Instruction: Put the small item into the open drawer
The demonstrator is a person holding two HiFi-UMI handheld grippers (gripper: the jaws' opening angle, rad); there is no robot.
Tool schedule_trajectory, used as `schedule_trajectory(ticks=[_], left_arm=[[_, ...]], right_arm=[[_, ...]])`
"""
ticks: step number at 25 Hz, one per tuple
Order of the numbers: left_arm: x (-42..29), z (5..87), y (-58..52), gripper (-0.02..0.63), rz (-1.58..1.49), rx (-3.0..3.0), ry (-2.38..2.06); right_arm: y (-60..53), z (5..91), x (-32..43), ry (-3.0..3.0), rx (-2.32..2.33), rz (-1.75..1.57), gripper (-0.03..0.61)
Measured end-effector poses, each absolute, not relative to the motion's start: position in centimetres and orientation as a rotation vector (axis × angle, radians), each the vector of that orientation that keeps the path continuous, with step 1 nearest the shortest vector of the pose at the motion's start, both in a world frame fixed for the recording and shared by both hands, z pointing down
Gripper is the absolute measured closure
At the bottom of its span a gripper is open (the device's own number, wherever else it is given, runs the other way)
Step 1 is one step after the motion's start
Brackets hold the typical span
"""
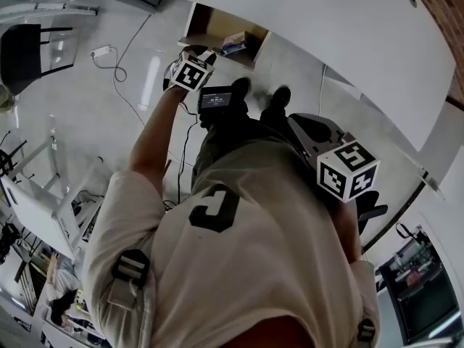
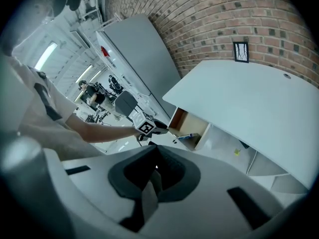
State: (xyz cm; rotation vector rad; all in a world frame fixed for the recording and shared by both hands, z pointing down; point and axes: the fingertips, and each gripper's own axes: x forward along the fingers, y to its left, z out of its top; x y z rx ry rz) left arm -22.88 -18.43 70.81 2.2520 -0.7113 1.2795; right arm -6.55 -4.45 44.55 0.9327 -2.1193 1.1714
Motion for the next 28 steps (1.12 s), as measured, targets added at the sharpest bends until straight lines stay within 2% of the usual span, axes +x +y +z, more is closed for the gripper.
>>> schedule_trajectory(ticks=[4, 6, 9, 18, 28], left_arm=[[-24.4, 66.1, -18.1, 0.509, 1.133, 2.258, -0.821], [-24.5, 63.7, -17.6, 0.573, 1.084, 2.286, -0.837], [-23.6, 59.9, -17.1, 0.589, 1.016, 2.354, -0.847], [-18.7, 53.9, -14.2, 0.592, 0.980, 2.559, -0.795], [-17.4, 51.8, -13.0, 0.592, 0.998, 2.567, -0.878]], right_arm=[[-5.4, 43.9, -6.8, -2.162, 0.932, 1.143, 0.575], [-5.8, 43.6, -7.0, -2.184, 0.932, 1.133, 0.575], [-6.2, 42.9, -7.3, -2.217, 0.919, 1.103, 0.575], [-6.7, 41.0, -7.8, -2.315, 0.883, 1.022, 0.575], [-5.1, 40.4, -6.0, -2.376, 0.830, 0.982, 0.575]])
